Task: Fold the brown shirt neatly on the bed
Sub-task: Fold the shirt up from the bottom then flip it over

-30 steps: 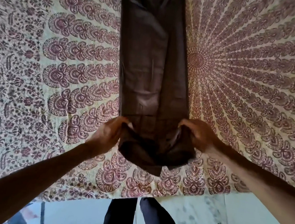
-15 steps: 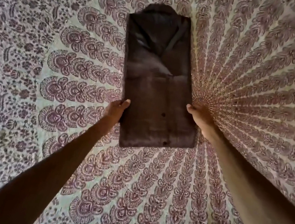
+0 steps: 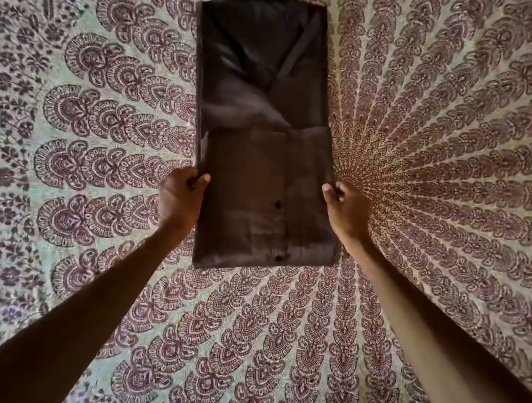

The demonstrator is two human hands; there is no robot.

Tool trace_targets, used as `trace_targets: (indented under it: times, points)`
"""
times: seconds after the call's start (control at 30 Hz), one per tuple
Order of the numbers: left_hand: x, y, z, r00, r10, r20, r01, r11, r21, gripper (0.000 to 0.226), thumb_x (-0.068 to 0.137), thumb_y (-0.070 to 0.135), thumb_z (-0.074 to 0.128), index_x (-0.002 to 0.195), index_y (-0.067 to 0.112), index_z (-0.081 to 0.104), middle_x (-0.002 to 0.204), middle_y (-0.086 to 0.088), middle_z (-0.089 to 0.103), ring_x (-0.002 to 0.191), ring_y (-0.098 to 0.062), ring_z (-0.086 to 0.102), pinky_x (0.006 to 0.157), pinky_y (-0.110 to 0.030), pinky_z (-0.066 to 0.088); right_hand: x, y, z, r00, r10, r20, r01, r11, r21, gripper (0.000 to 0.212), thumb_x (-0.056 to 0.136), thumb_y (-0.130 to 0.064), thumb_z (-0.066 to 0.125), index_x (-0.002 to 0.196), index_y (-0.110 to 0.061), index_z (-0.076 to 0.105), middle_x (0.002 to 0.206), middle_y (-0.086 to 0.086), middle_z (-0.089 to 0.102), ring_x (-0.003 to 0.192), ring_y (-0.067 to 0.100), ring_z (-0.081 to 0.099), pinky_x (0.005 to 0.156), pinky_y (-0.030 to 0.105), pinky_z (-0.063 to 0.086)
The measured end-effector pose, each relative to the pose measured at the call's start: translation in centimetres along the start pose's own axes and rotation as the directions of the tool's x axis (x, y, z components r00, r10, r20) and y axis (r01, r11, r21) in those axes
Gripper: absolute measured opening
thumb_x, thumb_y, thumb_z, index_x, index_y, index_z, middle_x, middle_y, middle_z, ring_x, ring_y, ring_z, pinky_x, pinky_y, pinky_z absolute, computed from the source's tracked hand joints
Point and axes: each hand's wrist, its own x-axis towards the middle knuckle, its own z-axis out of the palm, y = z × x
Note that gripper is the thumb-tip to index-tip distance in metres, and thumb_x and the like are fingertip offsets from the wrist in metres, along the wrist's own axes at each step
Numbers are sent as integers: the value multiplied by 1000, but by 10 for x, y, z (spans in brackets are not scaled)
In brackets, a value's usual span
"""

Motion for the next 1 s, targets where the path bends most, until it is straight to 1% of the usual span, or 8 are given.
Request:
trace_targets:
  times: [0.17,0.23,0.33,0.53,0.7,0.77,0.87,1.0]
  points:
    - [-13,-21,-17,901,433,9,-422,874,239,30,97,33,48,115,9,50,114,-16,51,101,-28,48,89,-43,39,-5,-3,-20,932,-360,-29,330,882,-337,32,100,-30,49,127,-13,52,116,8,62,98,20,61,75,34,53]
    - [-25,-22,-20,784,576,231,-621,731,284,45,95,43,46,128,13,46,131,-15,48,118,-32,46,103,-49,34,-6,4,-24,818,-563,116,547,702,-456,49,99,-40,47,140,-14,45,139,12,48,123,26,48,99,41,45]
    - [-39,-32,-11,644,589,489,-760,566,319,77,88,62,46,148,16,30,157,-10,24,145,-28,22,117,-52,18,-6,6,-19,660,-575,484,747,429,-508,71,96,-62,34,154,-22,24,163,11,12,149,31,13,117,53,19]
    - [-25,-53,-6,635,535,557,-772,468,431,82,90,67,37,153,19,19,162,-5,7,150,-23,4,118,-56,11,6,13,-9,617,-485,619,786,356,-505,72,95,-65,32,155,-28,18,165,6,4,151,28,5,118,57,16]
    - [18,-63,-22,557,707,436,-820,383,426,64,89,19,58,148,14,31,155,-6,31,149,-13,-2,120,-51,11,36,20,-32,571,-587,573,816,334,-471,70,85,-6,54,150,-15,34,160,9,25,147,29,24,117,49,24]
    - [45,-66,-32,460,767,447,-854,244,461,65,83,4,57,145,11,37,151,-7,40,148,-13,-3,119,-54,10,55,20,-40,500,-602,622,860,262,-438,74,78,6,45,149,-13,36,157,11,31,145,30,27,116,50,26]
    - [76,-58,-42,243,810,534,-893,-28,449,45,91,19,54,135,14,52,140,-1,55,145,-20,19,117,-57,7,78,13,-38,398,-649,649,904,155,-399,61,82,6,43,140,-9,48,146,11,48,138,31,38,114,49,29]
    - [95,-49,-43,94,777,623,-904,-195,379,41,90,24,53,130,16,57,135,-1,59,134,-29,45,113,-61,18,92,9,-32,311,-739,598,930,105,-353,43,87,5,52,127,-7,62,135,9,59,130,31,48,114,48,32]
